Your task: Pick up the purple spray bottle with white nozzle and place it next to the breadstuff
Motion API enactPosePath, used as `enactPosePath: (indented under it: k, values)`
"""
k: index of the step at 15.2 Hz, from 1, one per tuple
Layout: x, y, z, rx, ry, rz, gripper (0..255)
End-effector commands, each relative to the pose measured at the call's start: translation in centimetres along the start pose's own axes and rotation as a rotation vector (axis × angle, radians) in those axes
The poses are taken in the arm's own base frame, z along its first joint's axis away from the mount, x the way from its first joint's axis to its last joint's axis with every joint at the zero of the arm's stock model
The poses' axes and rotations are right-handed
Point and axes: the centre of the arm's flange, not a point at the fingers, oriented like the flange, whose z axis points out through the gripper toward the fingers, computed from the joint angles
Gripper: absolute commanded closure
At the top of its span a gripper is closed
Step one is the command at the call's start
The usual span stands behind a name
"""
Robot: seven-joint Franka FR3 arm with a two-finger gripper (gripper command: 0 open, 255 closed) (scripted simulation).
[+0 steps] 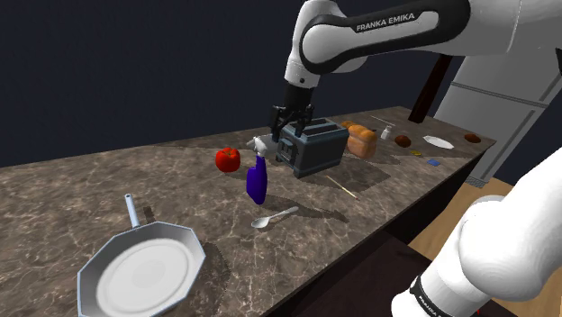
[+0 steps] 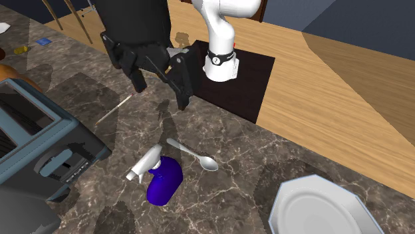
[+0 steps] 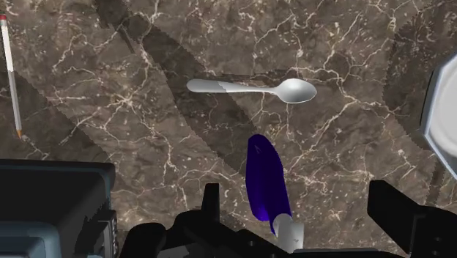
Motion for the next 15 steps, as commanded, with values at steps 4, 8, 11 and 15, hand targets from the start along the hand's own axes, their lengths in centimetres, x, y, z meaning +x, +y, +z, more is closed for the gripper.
enactPosePath:
  k: [4, 8, 11, 15]
  values:
    - [6.1, -1.8, 3.2, -0.024, -0.011, -0.017, 0]
    - [8.4, -2.4, 5.1, -0.033, -0.015, -0.024, 0]
    - [8.4, -2.3, 6.7, -0.033, -0.015, -0.024, 0]
    - [8.4, -2.3, 8.6, -0.033, -0.015, -0.024, 0]
